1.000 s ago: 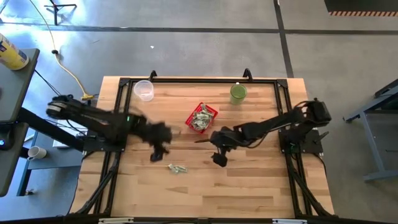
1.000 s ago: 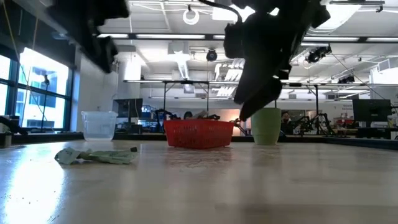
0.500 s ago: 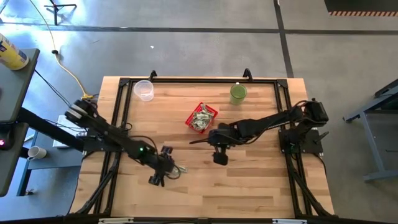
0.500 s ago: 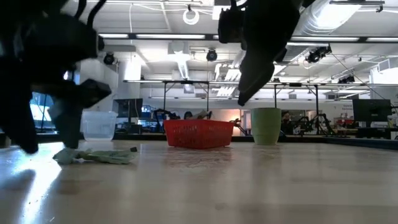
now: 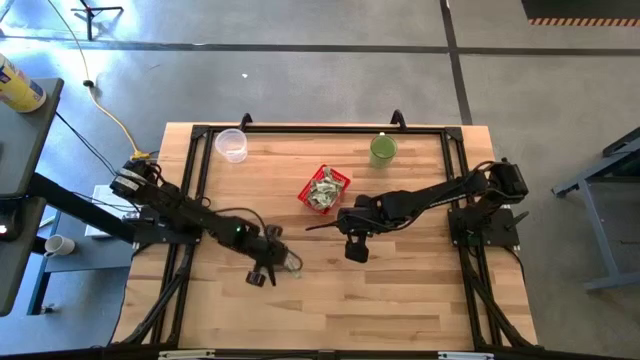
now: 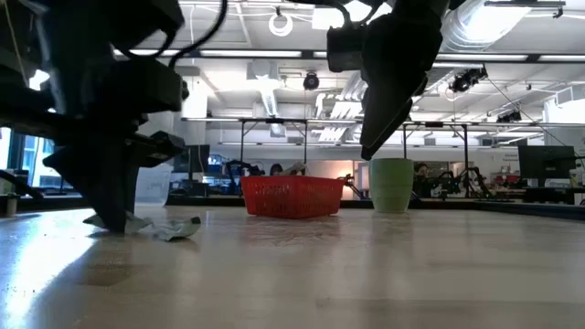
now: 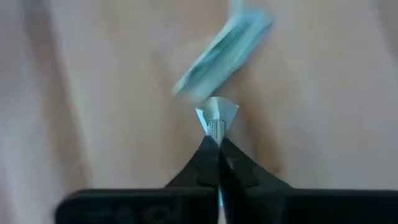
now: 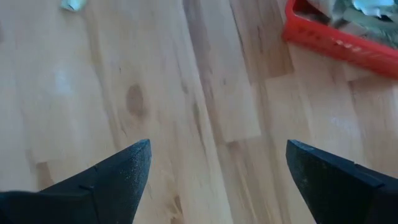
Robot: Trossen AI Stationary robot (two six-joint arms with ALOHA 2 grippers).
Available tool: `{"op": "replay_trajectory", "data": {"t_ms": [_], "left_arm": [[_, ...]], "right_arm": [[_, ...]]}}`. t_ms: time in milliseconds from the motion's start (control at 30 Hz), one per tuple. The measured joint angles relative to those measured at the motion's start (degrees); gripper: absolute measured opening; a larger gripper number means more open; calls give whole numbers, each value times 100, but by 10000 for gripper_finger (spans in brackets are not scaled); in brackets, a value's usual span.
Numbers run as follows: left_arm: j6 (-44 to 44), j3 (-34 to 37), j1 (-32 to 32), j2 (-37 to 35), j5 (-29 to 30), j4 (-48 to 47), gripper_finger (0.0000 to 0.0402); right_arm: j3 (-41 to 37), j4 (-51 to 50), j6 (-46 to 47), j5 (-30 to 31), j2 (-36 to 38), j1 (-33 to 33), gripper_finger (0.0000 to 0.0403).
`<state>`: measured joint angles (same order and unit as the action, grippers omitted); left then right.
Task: Pick and place Stevia / Truvia into bins
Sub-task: Put the stevia packet into the red basket
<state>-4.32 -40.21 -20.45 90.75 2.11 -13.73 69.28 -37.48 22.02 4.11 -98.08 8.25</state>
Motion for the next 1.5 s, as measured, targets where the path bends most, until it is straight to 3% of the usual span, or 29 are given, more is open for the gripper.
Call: {"op": "replay_trajectory", "data": {"t_ms": [67,200,333,433,600,767,867,933,1067,1167,1267,1367,1500], "left_arm": [[30,-113,258,-84,-253,-498,25],[412,-686,789,-477,-930,-1904,44],[1370,-1521,1387,-1073,-266,-2192,24],[1824,-1776,2199,-1115,288,-1311,24],[1826,-1726,3555,-541,-860,-183,72],[981,-1837,3851,182,-1476,411,155],[713,-1962,3735,297,-1341,-59,201],[455,-2113,3674,56,-1297,-920,226],[187,-2027,3212,-898,-1201,-2431,249],[-416,-1621,2416,-1948,-812,-2802,249],[-1791,-1101,1503,-3080,279,-3012,238],[-3387,-622,584,-4015,1461,-2989,225],[-4539,-131,-310,-4834,2364,-2983,211]], "right_arm": [[0,-168,-36,35,0,-37,362],[0,-1095,-157,294,4,-118,356],[-4,-1602,-96,579,84,-110,335],[-4,-1484,202,848,181,-3,317],[0,-1385,954,1694,309,259,298],[-2,-1218,1390,1629,328,453,297],[-2,-884,1537,1385,328,516,297],[-1,-532,1522,1179,318,518,297],[0,568,961,795,84,529,297],[0,1625,300,451,-303,531,297],[0,2559,-64,247,-698,531,296],[0,3216,143,236,-1003,531,296],[4,4094,315,352,-1411,623,295]]}}
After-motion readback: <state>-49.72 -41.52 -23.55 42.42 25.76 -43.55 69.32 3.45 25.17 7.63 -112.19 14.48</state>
